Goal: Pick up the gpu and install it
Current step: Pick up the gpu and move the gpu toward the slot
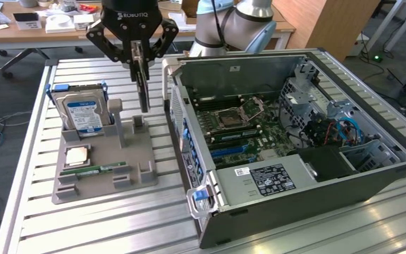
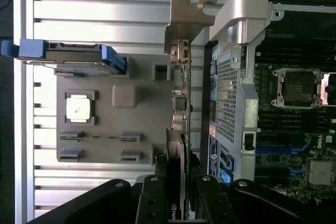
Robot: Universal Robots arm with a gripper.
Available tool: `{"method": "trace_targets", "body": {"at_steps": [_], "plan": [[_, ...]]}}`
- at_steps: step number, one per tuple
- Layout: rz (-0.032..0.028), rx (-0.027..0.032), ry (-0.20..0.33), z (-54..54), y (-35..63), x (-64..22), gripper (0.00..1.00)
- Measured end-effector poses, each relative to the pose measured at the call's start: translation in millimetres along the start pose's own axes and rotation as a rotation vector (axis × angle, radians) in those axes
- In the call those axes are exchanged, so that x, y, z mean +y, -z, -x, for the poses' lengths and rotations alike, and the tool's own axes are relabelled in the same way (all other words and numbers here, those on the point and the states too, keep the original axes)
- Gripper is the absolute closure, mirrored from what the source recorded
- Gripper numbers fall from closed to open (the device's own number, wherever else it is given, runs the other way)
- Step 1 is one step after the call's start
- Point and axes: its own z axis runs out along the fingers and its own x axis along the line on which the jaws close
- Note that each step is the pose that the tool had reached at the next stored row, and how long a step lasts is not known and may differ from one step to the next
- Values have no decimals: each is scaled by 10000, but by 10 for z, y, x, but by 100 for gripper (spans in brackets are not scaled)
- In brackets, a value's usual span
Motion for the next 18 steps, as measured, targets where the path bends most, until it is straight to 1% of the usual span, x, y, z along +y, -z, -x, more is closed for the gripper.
{"method": "trace_targets", "body": {"at_steps": [18], "plan": [[0,0,1,278,-7,-3,74]]}}
